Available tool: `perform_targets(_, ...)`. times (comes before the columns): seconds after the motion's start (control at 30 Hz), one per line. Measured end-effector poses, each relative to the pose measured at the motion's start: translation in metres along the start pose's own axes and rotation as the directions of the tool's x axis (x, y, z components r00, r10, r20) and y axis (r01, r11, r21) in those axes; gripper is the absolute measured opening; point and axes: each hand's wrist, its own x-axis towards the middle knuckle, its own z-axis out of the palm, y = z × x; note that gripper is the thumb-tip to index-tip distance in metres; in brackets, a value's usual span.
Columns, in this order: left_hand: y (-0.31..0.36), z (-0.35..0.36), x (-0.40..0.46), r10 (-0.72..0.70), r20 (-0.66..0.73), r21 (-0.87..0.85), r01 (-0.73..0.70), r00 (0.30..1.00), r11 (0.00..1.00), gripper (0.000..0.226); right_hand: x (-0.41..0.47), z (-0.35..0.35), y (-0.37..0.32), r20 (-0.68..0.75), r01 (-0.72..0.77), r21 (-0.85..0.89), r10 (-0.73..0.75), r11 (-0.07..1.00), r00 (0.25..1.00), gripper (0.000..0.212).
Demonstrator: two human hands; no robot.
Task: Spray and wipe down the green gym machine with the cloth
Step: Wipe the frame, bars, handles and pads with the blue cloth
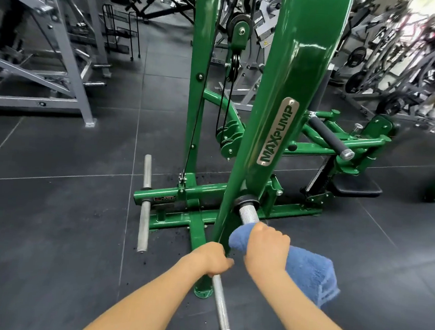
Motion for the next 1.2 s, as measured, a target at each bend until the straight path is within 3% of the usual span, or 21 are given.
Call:
perform_targets(0.1, 0.004, -0.007, 0.0, 0.008, -0.014, -0.006, -0.008, 1.0, 1.0, 0.04, 0.011, -0.002, -0.015, 0.063, -0.027, -0.078, 0.032, 0.997, 0.998, 0.03)
perform_targets(0.17, 0.004, -0.01, 0.001, 0.006, -0.023, -0.013, -0.006, 1.0, 1.0, 0.039, 0.024, -0.007, -0.017, 0.097, -0.039, -0.018, 0.041, 0.999, 0.994, 0.033)
perform_targets(0.3, 0.006, -0.008, -0.002, 0.029, -0.072, -0.02, -0.03, 0.997, 0.999, 0.038, 0.047, -0.01, 0.0, 0.136, -0.029, 0.28, -0.01, 0.96, 0.991, 0.033)
perform_targets(0.4, 0.01, 0.004, -0.009, 0.063, -0.09, -0.059, -0.068, 0.994, 0.996, 0.031, 0.055, -0.005, 0.02, 0.22, -0.061, 0.537, -0.07, 0.841, 0.973, 0.042)
perform_targets(0.47, 0.013, 0.013, -0.016, 0.075, -0.077, -0.088, -0.082, 0.994, 0.993, 0.02, 0.049, 0.0, 0.027, 0.251, -0.085, 0.614, -0.092, 0.785, 0.964, 0.05)
perform_targets(0.6, 0.023, 0.022, -0.026, 0.067, -0.088, -0.102, -0.076, 0.994, 0.992, 0.015, 0.018, 0.003, 0.033, 0.206, -0.012, 0.522, -0.113, 0.853, 0.972, 0.051)
perform_targets(0.77, 0.043, 0.024, -0.033, 0.015, -0.107, -0.067, -0.023, 0.994, 0.997, 0.028, -0.026, 0.018, 0.011, -0.093, 0.06, 0.07, -0.053, 0.996, 0.994, 0.035)
perform_targets(0.87, 0.048, 0.036, -0.041, 0.001, -0.122, -0.05, -0.007, 0.993, 0.999, 0.034, -0.027, 0.016, 0.008, -0.133, 0.088, 0.063, -0.078, 0.994, 0.988, 0.029)
perform_targets(1.0, 0.045, 0.055, -0.05, 0.001, -0.16, -0.16, -0.027, 0.987, 0.987, 0.017, -0.004, 0.011, 0.023, -0.068, 0.109, 0.293, -0.093, 0.95, 0.993, 0.034)
perform_targets(1.1, 0.048, 0.057, -0.058, 0.0, -0.25, -0.151, -0.039, 0.968, 0.988, 0.057, 0.005, 0.016, 0.042, 0.131, 0.004, 0.621, -0.108, 0.784, 0.985, 0.05)
perform_targets(1.2, 0.059, 0.05, -0.064, 0.03, -0.362, -0.253, -0.129, 0.932, 0.959, 0.063, -0.009, 0.03, 0.057, 0.194, -0.047, 0.738, -0.145, 0.674, 0.97, 0.052)
